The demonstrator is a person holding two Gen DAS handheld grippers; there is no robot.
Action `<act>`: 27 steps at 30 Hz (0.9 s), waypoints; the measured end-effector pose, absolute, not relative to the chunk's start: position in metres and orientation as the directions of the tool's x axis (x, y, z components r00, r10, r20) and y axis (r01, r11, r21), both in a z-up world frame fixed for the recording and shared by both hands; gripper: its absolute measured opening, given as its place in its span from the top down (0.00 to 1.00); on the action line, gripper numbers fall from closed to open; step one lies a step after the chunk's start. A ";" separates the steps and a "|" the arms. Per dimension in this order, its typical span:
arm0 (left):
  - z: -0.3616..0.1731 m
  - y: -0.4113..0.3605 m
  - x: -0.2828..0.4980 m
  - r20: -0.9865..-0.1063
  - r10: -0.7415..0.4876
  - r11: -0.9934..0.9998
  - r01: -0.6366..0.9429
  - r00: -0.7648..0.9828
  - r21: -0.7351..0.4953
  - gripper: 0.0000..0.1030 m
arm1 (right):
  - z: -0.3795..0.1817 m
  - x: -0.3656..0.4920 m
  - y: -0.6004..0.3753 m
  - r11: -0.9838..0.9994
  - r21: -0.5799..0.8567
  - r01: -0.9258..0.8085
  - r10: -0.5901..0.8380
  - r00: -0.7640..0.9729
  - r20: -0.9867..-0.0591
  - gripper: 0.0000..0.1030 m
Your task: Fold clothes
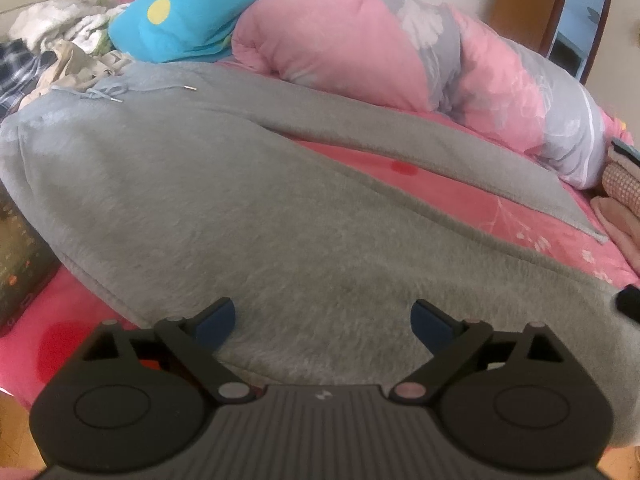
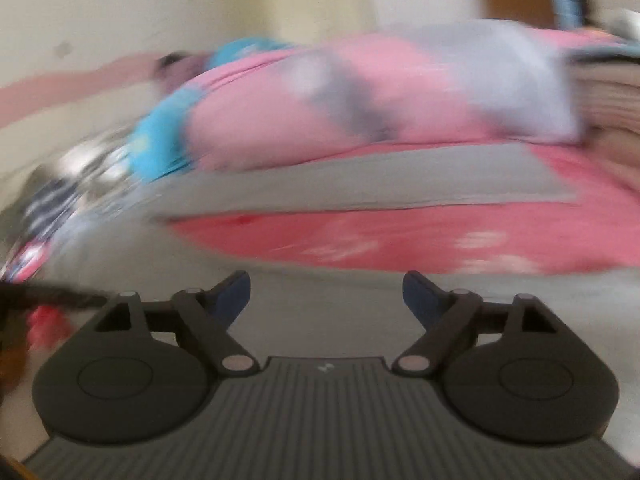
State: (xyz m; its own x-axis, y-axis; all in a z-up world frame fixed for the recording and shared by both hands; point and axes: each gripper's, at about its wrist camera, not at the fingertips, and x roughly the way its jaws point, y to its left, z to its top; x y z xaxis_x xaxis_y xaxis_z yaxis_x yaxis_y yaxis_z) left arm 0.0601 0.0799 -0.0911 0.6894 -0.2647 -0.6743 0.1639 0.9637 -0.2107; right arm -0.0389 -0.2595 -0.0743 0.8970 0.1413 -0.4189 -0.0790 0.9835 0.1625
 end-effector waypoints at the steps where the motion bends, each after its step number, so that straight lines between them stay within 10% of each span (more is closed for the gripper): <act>1: -0.091 0.080 0.060 -0.674 -0.266 0.963 0.164 0.689 -0.213 0.07 | -0.078 -0.031 -0.249 0.986 0.142 -0.084 0.139 0.888 -0.438 0.10; 5: -0.092 0.080 0.061 -0.673 -0.272 0.962 0.170 0.688 -0.215 0.05 | -0.103 -0.003 -0.215 0.997 0.064 -0.047 0.075 0.814 -0.575 0.01; 27: -0.092 0.081 0.062 -0.673 -0.291 0.956 0.185 0.681 -0.227 0.00 | -0.105 0.012 -0.192 0.997 0.024 0.072 -0.036 0.725 -0.688 0.01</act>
